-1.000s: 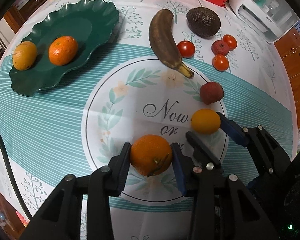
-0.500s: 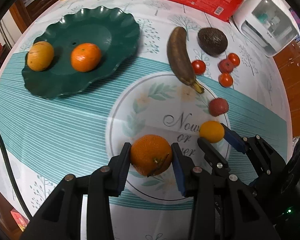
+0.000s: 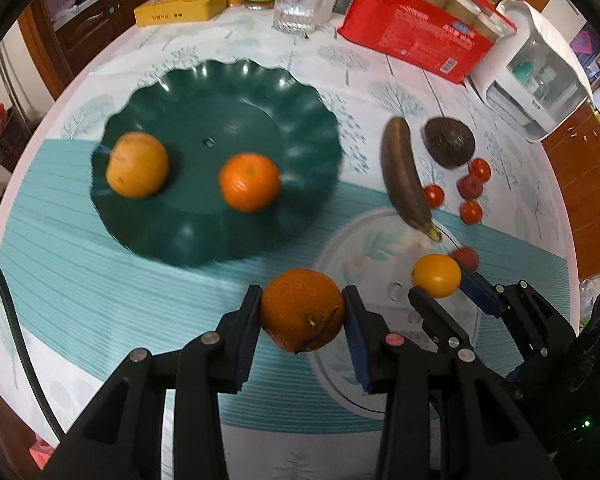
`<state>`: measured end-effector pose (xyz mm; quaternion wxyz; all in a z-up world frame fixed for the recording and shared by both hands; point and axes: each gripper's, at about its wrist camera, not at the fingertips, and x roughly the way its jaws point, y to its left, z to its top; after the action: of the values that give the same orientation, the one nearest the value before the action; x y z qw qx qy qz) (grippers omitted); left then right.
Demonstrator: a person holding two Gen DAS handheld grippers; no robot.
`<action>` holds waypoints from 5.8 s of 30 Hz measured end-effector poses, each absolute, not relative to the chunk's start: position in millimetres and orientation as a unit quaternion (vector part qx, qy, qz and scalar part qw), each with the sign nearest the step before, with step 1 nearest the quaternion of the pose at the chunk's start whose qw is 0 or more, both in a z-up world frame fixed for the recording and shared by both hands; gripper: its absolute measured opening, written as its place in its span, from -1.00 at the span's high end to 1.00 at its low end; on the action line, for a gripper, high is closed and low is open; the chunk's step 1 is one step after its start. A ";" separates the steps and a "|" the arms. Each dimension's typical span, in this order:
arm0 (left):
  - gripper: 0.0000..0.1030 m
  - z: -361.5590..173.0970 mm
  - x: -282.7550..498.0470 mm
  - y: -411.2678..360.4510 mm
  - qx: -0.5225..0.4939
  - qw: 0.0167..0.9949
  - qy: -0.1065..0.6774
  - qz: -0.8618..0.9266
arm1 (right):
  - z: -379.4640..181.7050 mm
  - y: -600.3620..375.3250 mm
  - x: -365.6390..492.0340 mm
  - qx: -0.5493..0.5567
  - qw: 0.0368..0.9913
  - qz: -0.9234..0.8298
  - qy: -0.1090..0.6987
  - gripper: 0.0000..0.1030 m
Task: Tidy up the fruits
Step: 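Carry both oranges onto the green plate and open both tools, then grasp the brown banana with the left tool while the right tool grasps the red lychee, then carry the banana and lychee onto the green plate and open both tools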
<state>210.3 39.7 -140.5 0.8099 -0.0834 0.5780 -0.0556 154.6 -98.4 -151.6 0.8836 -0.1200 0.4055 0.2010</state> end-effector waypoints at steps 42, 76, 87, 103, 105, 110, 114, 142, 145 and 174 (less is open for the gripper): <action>-0.26 -156.8 283.9 147.9 -0.055 0.801 0.576 -0.156 | -149.4 23.3 228.1 -0.108 0.898 0.093 0.415 0.09; -0.52 -118.8 252.3 7.5 -0.030 0.823 0.550 -0.140 | -133.1 -127.7 126.0 -0.099 0.898 0.045 0.425 0.02; -0.52 -132.3 287.7 -44.3 -0.027 0.816 0.567 -0.105 | -148.0 -161.5 144.8 -0.113 0.891 0.099 0.429 0.02; -0.33 -173.2 332.7 -83.4 -0.033 0.801 0.593 -0.074 | -173.8 -178.7 182.1 -0.097 0.882 0.148 0.436 0.03; -0.25 -176.9 336.0 -86.5 -0.029 0.800 0.595 -0.073 | -175.5 -177.6 185.1 -0.096 0.880 0.157 0.439 0.03; -0.03 -187.6 342.7 -91.0 -0.021 0.792 0.607 -0.063 | -179.9 -175.8 189.7 -0.092 0.872 0.178 0.446 0.05; 0.07 -194.4 346.8 -93.1 -0.017 0.789 0.611 -0.060 | -184.5 -177.5 193.8 -0.089 0.867 0.185 0.455 0.25; 0.34 -182.9 343.2 -85.8 -0.029 0.799 0.598 -0.056 | -180.9 -183.6 194.6 -0.070 0.862 0.195 0.462 0.35; 0.35 -173.2 340.8 -80.3 -0.034 0.804 0.591 -0.057 | -177.8 -180.5 194.9 -0.075 0.864 0.194 0.459 0.35; 0.59 -96.1 320.5 20.7 -0.054 0.843 0.529 -0.081 | -138.3 -104.0 191.9 -0.087 0.886 0.186 0.415 0.35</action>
<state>320.5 20.7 -96.1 0.8433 -0.0538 0.5286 -0.0810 191.9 -104.0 -138.3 0.8864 -0.0866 0.4150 0.1858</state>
